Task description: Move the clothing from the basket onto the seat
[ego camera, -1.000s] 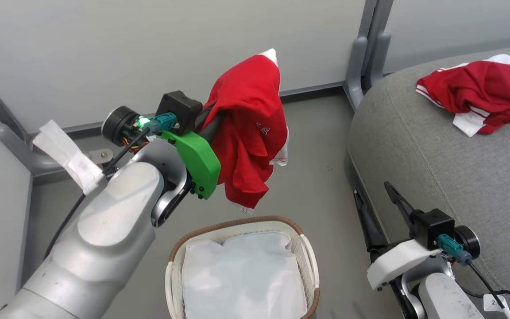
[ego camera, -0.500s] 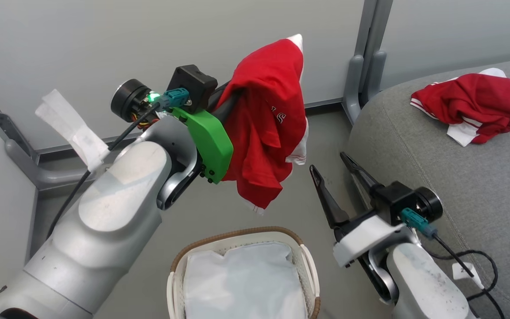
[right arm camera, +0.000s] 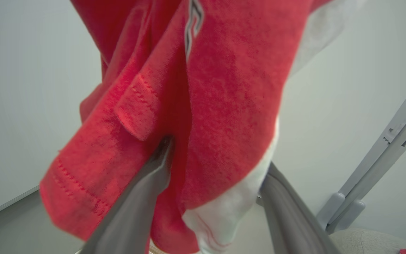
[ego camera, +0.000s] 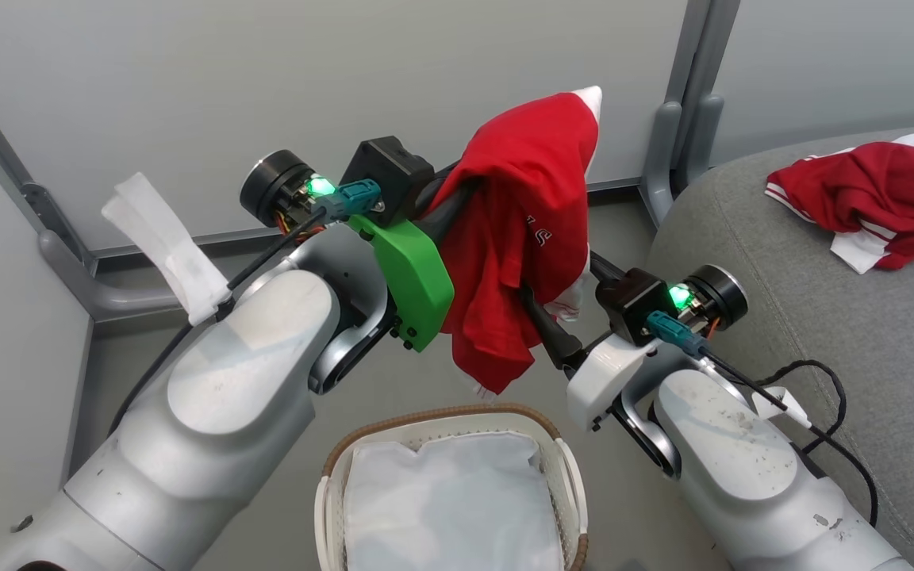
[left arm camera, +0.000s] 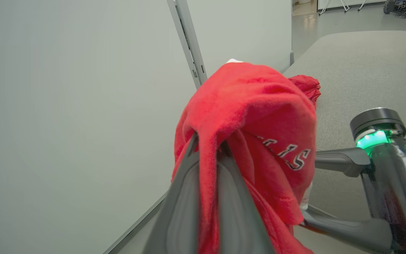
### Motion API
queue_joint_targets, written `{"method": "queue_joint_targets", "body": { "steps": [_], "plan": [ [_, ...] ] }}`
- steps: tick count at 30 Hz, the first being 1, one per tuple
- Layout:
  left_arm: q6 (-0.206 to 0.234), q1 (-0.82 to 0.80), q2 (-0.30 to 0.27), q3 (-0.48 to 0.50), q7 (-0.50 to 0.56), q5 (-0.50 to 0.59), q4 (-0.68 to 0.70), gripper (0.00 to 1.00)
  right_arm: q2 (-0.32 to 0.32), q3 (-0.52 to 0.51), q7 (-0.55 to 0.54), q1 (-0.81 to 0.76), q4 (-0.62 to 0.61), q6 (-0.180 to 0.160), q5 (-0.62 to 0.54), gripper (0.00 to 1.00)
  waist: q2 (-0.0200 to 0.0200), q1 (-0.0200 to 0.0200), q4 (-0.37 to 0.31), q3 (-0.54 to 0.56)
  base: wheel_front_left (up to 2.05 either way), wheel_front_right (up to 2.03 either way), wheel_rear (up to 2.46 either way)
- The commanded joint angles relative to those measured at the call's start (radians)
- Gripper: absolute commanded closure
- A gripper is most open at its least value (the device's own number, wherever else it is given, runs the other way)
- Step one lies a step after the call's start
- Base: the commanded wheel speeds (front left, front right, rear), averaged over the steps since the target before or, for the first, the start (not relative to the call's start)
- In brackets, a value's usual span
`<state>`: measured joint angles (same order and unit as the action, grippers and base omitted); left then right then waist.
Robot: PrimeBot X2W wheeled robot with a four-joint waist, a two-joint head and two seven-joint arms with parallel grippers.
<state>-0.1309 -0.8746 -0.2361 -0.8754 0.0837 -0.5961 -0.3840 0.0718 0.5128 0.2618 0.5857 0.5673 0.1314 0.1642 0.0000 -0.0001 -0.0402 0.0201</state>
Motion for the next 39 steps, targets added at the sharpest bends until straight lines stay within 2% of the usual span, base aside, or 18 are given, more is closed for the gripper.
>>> {"method": "queue_joint_targets", "body": {
  "steps": [1,4,5,6,7,8,13,14,15,16,25,30,39],
  "plan": [
    [0.003,0.018,-0.001,-0.004,-0.001,0.002,0.010,1.00,0.003,0.022,0.005,0.018,0.018,-0.001,0.017,0.00,0.0000,0.0001,0.009,-0.001,0.00,0.00,0.00],
    [0.005,0.029,-0.002,-0.011,0.000,-0.003,0.019,1.00,0.008,0.070,0.005,0.053,0.052,-0.001,0.048,0.00,0.0000,0.0001,0.020,-0.001,0.00,0.00,0.00],
    [0.007,0.034,-0.004,-0.011,0.000,-0.006,0.022,1.00,0.008,0.085,0.005,0.063,0.062,-0.001,0.062,0.60,0.0000,0.0001,0.023,-0.001,0.00,0.00,0.00],
    [0.008,0.038,-0.007,-0.010,-0.002,-0.007,0.024,1.00,0.009,0.096,0.005,0.068,0.069,-0.001,0.072,0.73,0.0000,0.0001,0.025,-0.001,0.00,0.00,0.00],
    [0.011,0.044,-0.011,-0.009,-0.005,-0.008,0.025,1.00,0.010,0.109,0.005,0.072,0.077,-0.001,0.082,0.97,0.0000,0.0001,0.027,-0.001,0.00,0.00,0.00],
    [0.017,0.052,-0.014,-0.008,-0.006,-0.011,0.024,1.00,0.012,0.118,0.005,0.077,0.080,-0.001,0.092,1.00,0.0000,0.0001,0.030,-0.001,0.00,0.00,0.00],
    [0.037,0.087,-0.028,0.004,-0.027,-0.023,0.014,1.00,0.022,0.136,0.005,0.077,0.076,-0.001,0.122,1.00,0.0000,0.0001,0.035,-0.001,0.00,0.00,0.00],
    [0.041,0.096,-0.032,0.007,-0.036,-0.026,0.010,0.60,0.025,0.137,0.005,0.075,0.075,-0.001,0.128,1.00,0.0000,0.0001,0.034,-0.002,0.00,0.00,0.00],
    [0.044,0.103,-0.035,0.009,-0.043,-0.028,0.007,0.37,0.027,0.136,0.005,0.074,0.073,-0.001,0.132,1.00,0.0000,0.0001,0.034,-0.002,0.00,0.00,0.00],
    [0.046,0.112,-0.039,0.011,-0.052,-0.028,0.004,0.00,0.030,0.133,0.005,0.072,0.069,-0.001,0.134,1.00,0.0000,0.0001,0.033,-0.002,0.00,0.00,0.00],
    [0.070,0.205,-0.040,0.007,-0.134,-0.038,-0.039,0.00,0.055,0.054,0.005,0.044,0.043,-0.001,0.125,1.00,0.0000,0.0001,0.019,-0.005,0.00,0.00,0.00],
    [0.075,0.268,-0.016,-0.005,-0.178,-0.051,-0.054,0.00,0.072,0.000,0.005,0.030,0.026,-0.001,0.099,1.00,0.0000,0.0001,0.001,-0.011,0.00,0.00,0.00],
    [0.078,0.345,0.025,-0.046,-0.239,-0.046,-0.080,0.00,0.117,-0.077,0.005,-0.009,-0.016,-0.001,0.056,1.00,0.0000,0.0001,-0.077,-0.028,0.00,0.00,0.00]
  ]
}}
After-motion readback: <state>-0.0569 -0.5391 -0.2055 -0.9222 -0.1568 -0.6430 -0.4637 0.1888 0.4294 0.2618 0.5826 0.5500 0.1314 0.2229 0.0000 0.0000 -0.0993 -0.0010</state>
